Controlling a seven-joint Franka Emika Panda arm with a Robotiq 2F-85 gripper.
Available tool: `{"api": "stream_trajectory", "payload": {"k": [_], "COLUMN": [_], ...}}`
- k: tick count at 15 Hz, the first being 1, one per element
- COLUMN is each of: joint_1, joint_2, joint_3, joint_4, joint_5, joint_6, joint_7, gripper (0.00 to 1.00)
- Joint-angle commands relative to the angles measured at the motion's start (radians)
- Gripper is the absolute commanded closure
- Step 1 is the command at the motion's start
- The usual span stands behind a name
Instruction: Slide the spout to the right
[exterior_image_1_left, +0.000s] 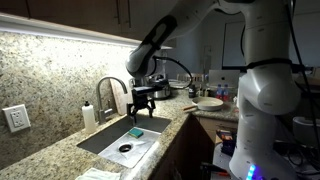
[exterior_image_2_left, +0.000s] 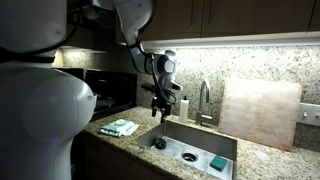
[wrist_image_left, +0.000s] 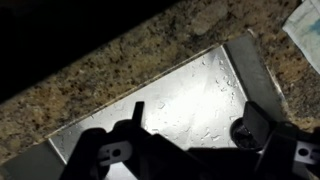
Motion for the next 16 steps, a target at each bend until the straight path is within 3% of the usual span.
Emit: {"api": "stream_trajectory", "payload": {"k": [1,5,10,11,16], "joint_1": [-0.048,-0.084,-0.128,-0.127,-0.136], "joint_2": [-0.139,-0.263,-0.382,-0.309,-0.313], "joint_3": [0.048,0.079,0.085,0.100,0.111], "joint_4": [-0.046,-0.108,-0.207,-0.144,-0.148], "joint_5": [-0.052,-0.109,-0.194,-0.156,-0.159], "joint_6": [-0.127,-0.207,-0.193,-0.201,-0.200], "joint_7": [0.083,0.023,-0.137,-0.068,-0.075], "gripper": [0.00,0.00,0.00,0.00,0.00]}}
